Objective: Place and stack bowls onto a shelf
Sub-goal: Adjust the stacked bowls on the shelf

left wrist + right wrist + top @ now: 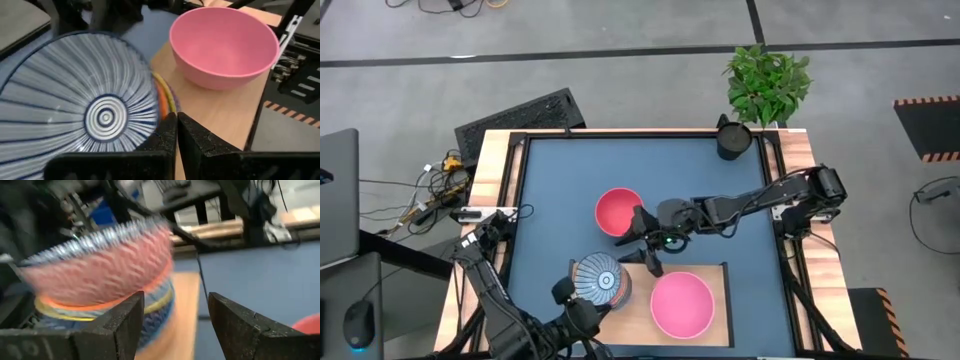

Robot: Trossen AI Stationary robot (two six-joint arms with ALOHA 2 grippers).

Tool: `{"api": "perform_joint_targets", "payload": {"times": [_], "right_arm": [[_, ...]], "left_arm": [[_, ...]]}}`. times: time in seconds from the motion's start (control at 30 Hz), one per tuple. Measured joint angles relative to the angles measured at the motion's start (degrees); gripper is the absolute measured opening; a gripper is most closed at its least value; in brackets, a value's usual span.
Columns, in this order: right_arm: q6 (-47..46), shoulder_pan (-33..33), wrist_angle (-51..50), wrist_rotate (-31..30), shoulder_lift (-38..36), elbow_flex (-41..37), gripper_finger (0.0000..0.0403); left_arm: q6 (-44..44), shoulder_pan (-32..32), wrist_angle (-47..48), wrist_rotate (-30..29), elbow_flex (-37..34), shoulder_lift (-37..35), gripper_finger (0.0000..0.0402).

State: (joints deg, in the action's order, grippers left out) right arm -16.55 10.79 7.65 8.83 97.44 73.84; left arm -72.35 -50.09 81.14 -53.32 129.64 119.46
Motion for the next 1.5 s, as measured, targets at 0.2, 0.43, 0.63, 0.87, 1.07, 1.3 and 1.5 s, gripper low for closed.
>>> {"api": "perform_joint_targets", "payload": {"times": [0.2, 0.43, 0.63, 0.87, 1.07, 1.3, 1.5], "right_arm": [[0.1, 0.0, 5.5, -0.6, -0.7, 0.1, 0.0249], [0.4, 0.5, 1.4, -1.0, -0.7, 0.9, 0.0249], [0.3, 1.3, -7.5, -1.2, -0.7, 1.0, 0.0249], [0.5, 2.0, -11.5, -2.9, -3.4, 1.0, 0.0249], [3.2, 4.5, -12.7, -3.0, -8.0, 1.0, 0.0249], [7.1, 9.2, -11.1, -5.1, -8.0, 1.0, 0.0219], [8.2, 11.5, -7.5, -6.0, -6.1, 0.9, 0.0135]], "left_arm": [[2.3, 0.0, -3.3, -0.2, 0.0, 0.0, 0.0], [3.5, 0.2, -6.2, -3.7, 0.0, 0.0, 0.0], [4.2, 0.2, -6.8, -5.0, 0.0, 0.0, 0.0], [6.7, 0.8, -7.2, -7.3, 0.0, 0.0, 0.0], [9.2, 0.9, -7.2, -9.7, 0.0, -0.5, 0.0], [17.3, 1.0, -6.1, -14.3, 0.0, -4.7, 0.0], [19.7, 1.1, -5.1, -18.7, 0.1, -8.9, 0.0]]}}
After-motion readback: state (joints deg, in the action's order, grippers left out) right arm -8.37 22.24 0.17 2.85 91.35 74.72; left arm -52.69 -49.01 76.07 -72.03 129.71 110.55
